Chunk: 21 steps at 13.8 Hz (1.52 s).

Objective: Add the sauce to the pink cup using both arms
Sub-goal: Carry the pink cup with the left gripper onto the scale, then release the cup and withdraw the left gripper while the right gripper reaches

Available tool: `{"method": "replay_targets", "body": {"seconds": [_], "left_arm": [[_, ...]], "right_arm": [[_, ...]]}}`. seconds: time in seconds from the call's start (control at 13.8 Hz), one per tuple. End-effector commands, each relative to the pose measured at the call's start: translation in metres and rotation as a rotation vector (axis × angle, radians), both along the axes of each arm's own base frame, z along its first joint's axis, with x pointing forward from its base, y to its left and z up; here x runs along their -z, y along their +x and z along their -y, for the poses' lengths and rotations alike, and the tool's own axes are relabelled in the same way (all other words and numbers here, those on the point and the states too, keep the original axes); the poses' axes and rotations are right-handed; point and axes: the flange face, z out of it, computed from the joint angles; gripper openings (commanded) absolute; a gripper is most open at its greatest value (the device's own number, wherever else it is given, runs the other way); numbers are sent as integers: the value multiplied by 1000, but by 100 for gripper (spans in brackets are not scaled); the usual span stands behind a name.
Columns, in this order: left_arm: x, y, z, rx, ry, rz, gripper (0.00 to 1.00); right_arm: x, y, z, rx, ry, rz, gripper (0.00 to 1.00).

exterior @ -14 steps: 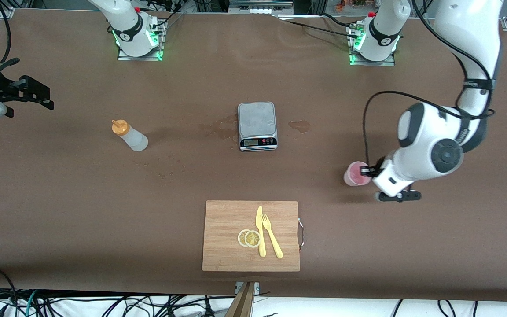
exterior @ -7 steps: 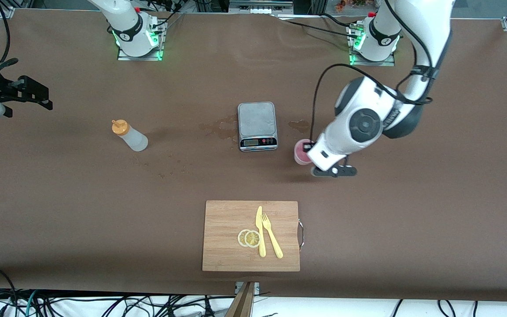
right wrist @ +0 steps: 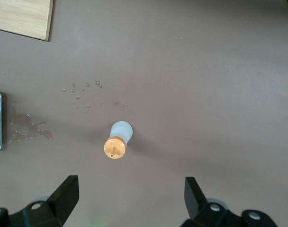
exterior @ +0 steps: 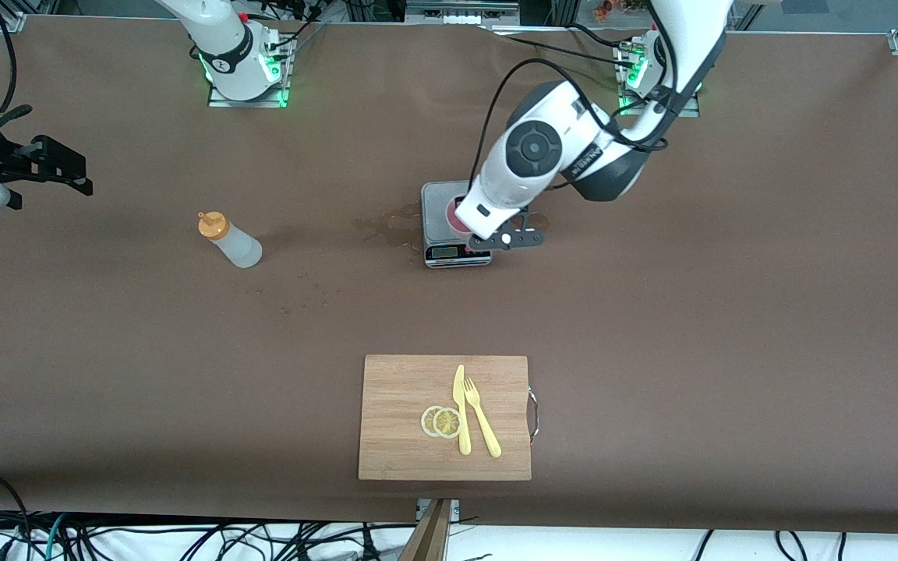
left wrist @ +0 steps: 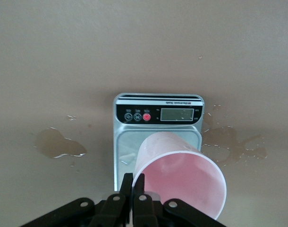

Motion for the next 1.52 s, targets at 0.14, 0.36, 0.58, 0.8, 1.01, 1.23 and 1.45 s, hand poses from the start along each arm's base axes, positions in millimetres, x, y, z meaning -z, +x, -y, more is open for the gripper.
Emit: {"method": "replay_targets", "body": {"seconds": [0.14,0.36,0.58,0.8,1.01,1.23,1.45], "left_arm": [[37,-41,22,-74,21,33,0],[48,-50,23,-89,23,39,0],[62,-57,23,-116,23,43,0],[62,-57,22,-122,27,50,27],[57,-55,21,-128,25,54,100],[27,-38,17,-143,21,63,100],[-11,0,4,-132,33,70,100]], "right_arm": [[-3,4,-9,-33,14,12,99],[11,14,-30,-56,13,15,99],[27,24,-32,-71,13,5,99],[45,27,-40,-164,70,-35,99],[46,22,-38,-213,77,-53,99],[50,16,-20,-369,100,-58,99],[58,10,0,-483,130,-65,99]]}}
